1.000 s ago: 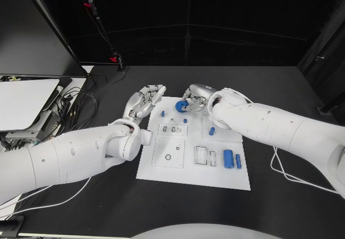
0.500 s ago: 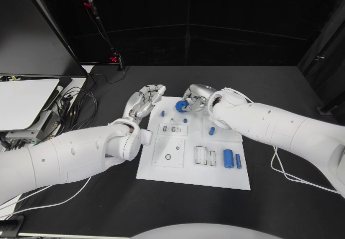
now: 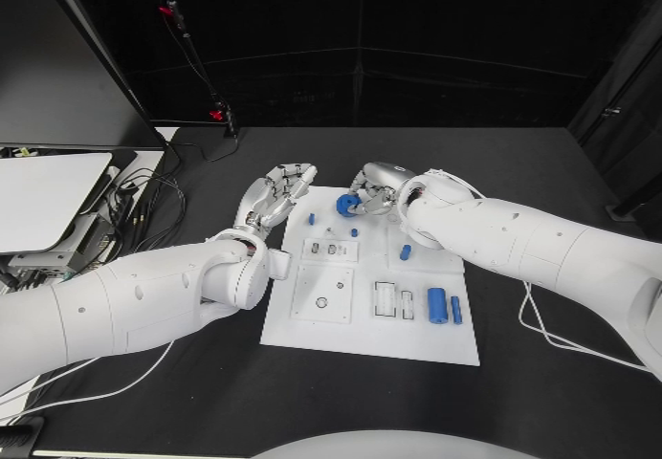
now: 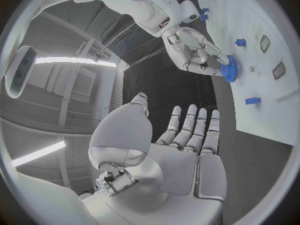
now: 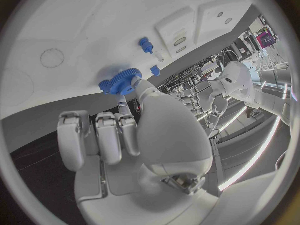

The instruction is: Assemble the parts on the task board

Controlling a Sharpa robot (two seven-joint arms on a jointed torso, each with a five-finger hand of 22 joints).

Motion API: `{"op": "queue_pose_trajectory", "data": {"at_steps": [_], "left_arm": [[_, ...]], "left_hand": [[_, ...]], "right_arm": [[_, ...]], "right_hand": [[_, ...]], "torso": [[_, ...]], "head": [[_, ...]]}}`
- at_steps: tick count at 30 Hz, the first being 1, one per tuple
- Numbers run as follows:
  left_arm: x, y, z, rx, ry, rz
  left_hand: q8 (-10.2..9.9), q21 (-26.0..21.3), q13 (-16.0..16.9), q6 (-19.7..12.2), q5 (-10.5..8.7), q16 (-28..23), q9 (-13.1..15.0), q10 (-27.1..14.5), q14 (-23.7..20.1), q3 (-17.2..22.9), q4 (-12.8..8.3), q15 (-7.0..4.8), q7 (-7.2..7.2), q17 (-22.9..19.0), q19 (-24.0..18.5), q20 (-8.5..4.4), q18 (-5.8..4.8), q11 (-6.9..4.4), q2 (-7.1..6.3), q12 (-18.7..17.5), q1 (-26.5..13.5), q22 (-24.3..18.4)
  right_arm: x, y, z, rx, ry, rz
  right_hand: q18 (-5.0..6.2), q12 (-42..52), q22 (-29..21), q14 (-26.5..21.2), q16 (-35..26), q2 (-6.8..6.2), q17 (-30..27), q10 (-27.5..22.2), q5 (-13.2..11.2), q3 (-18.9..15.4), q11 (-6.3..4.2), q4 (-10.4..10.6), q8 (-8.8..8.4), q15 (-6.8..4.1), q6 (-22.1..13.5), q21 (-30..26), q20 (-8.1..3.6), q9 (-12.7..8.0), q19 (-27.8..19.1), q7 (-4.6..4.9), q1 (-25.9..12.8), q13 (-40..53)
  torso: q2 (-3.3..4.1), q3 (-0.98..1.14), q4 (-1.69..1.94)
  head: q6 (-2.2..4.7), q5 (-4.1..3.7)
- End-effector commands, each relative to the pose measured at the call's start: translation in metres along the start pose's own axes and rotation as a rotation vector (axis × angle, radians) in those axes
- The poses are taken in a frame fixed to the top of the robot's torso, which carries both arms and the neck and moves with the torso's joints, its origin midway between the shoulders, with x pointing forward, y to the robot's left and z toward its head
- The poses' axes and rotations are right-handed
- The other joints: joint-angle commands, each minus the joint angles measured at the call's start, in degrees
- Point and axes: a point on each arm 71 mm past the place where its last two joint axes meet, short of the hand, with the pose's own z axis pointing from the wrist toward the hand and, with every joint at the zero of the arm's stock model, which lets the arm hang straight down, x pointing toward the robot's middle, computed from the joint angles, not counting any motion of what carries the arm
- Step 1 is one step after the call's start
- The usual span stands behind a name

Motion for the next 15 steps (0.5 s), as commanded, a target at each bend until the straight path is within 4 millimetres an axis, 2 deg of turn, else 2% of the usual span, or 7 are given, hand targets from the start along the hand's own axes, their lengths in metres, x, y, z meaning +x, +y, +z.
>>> {"op": "queue_pose_trajectory", "data": {"at_steps": [1,10,15], "left_arm": [[0.0009,-0.0196,-0.0017,0.264,0.009,-0.002],[0.0007,-0.0195,-0.0017,0.263,0.009,-0.002],[0.0007,-0.0194,-0.0015,0.263,0.009,-0.001]], "left_hand": [[0.24,0.20,-0.03,0.40,0.30,0.29,-0.09,0.29,0.09,-0.47,0.01,0.22,8.84,0.08,-0.02,0.37,0.88,0.02,0.33,0.18,0.39,0.07],[0.24,0.20,-0.03,0.39,0.31,0.30,-0.09,0.29,0.09,-0.48,0.01,0.22,8.84,0.08,-0.02,0.37,0.88,0.02,0.34,0.18,0.40,0.07],[0.24,0.23,-0.04,0.39,0.36,0.31,-0.09,0.29,0.10,-0.52,0.01,0.22,8.84,0.08,-0.01,0.38,0.88,0.02,0.42,0.20,0.47,0.09]], "right_arm": [[0.0111,-0.0052,-0.0027,0.033,0.064,-0.014],[0.0120,-0.0047,-0.0035,0.031,0.063,-0.012],[0.0117,-0.0056,-0.0041,0.031,0.057,-0.012]], "right_hand": [[-0.42,0.14,15.07,5.96,0.14,-0.31,15.09,5.96,-0.12,0.37,0.19,0.02,-0.26,0.05,1.66,0.19,-0.12,0.06,5.96,-1.77,-0.50,15.08],[-0.42,0.14,15.07,5.96,0.14,-0.79,15.09,5.96,-0.21,0.29,0.88,0.04,-2.26,0.59,-0.09,0.19,0.32,0.04,5.96,-0.95,-1.09,15.08],[-0.42,0.14,15.07,5.96,0.14,-0.80,15.09,5.96,-0.21,0.30,0.95,0.03,-2.42,0.66,-0.23,0.19,0.38,0.06,5.96,-0.87,-1.13,15.08]], "torso": [[0.01,-0.02,0.04],[0.03,-0.01,0.03],[0.04,0.03,0.02]], "head": [[0.16,-0.12],[0.31,-0.23],[0.33,-0.26]]}}
